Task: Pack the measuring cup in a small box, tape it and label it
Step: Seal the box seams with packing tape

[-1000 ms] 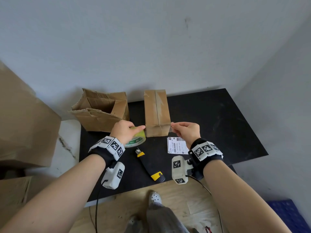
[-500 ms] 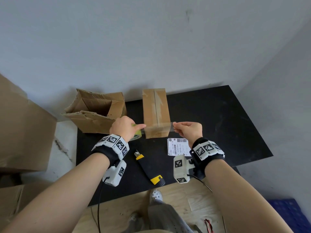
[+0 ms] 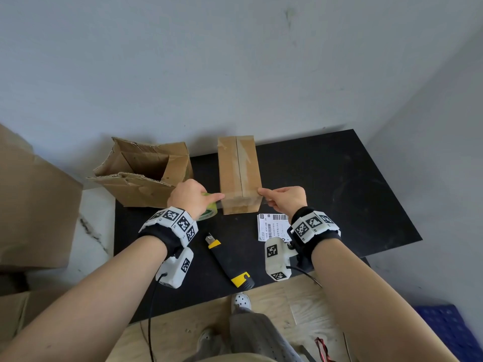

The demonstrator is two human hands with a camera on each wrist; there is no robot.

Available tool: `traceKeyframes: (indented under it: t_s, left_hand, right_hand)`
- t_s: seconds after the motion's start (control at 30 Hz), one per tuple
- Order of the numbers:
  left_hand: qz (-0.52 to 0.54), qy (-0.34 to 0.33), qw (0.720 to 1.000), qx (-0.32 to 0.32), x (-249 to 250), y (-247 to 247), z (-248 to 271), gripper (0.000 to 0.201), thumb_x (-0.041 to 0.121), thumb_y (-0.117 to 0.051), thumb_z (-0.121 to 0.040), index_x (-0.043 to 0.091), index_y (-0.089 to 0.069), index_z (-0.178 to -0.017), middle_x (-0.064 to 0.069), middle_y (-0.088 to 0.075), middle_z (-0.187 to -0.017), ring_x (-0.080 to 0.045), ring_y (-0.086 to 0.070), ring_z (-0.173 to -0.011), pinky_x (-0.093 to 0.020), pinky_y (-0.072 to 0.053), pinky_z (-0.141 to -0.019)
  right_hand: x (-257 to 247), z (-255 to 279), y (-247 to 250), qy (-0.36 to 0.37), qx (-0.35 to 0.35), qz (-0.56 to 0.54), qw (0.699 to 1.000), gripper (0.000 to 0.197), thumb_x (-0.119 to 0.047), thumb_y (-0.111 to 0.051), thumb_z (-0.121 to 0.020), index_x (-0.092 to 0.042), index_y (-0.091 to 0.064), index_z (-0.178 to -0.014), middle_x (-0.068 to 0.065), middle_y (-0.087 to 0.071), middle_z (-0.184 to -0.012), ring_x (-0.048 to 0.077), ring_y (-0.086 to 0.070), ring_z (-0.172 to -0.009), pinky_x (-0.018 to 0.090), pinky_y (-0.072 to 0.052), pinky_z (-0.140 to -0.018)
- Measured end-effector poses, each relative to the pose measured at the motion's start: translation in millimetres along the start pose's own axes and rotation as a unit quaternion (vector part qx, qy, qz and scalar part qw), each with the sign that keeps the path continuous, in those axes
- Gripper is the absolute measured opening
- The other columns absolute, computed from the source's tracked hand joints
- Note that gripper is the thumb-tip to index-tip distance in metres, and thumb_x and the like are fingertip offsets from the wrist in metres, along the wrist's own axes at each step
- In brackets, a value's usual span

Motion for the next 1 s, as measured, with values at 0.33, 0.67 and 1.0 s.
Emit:
traceKeyframes:
  t_s: [0.33, 0.67, 1.0]
  left_hand:
    - [0.024, 0.008, 1.000, -0.015, 9, -11, 2, 0.062, 0.062, -0.063, -0.074, 0.016, -0.037, -0.042, 0.000, -0.033, -0.042, -0.016, -0.036, -0.041, -0.026, -0.029, -0.044]
    - [0.016, 0.011, 1.000, -0.020, 12, -6, 4, 0.062, 0.060, -0.063, -0.076, 0.016, -0.036, -0.041, 0.001, -0.033, -0.041, -0.016, -0.036, -0.040, -0.025, -0.027, -0.043]
    - [0.153, -0.014, 0.985, -0.072, -6, -2, 15, 0.016, 0.025, -0.058, -0.086, 0.017, -0.066, -0.098, -0.004, -0.067, -0.089, -0.021, -0.062, -0.088, -0.035, -0.050, -0.081]
  right_hand:
    - [-10, 3, 13, 0.026, 0.057, 0.113, 0.992, 0.050, -0.041, -0.079, -0.070, -0.011, -0.058, -0.104, 0.002, -0.062, -0.096, 0.017, -0.060, -0.089, 0.029, -0.049, -0.075]
    - [-28, 24, 9, 0.162, 0.088, 0.197, 0.963, 0.045, -0.032, -0.064, -0.086, -0.012, -0.052, -0.124, 0.004, -0.050, -0.128, 0.017, -0.054, -0.106, 0.024, -0.041, -0.083]
    - [-17, 70, -72, 0.432, -0.129, 0.387, 0.804, 0.056, -0.001, -0.049, -0.089, -0.005, -0.035, -0.143, 0.008, -0.027, -0.154, 0.023, -0.020, -0.144, 0.027, -0.016, -0.115]
Point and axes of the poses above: each hand's wrist, its own z-axis away from the middle knuckle, its own y-axis out of the back of the hand, x = y × z, the point moved 5 cm from there along -z, towards the middle knuckle
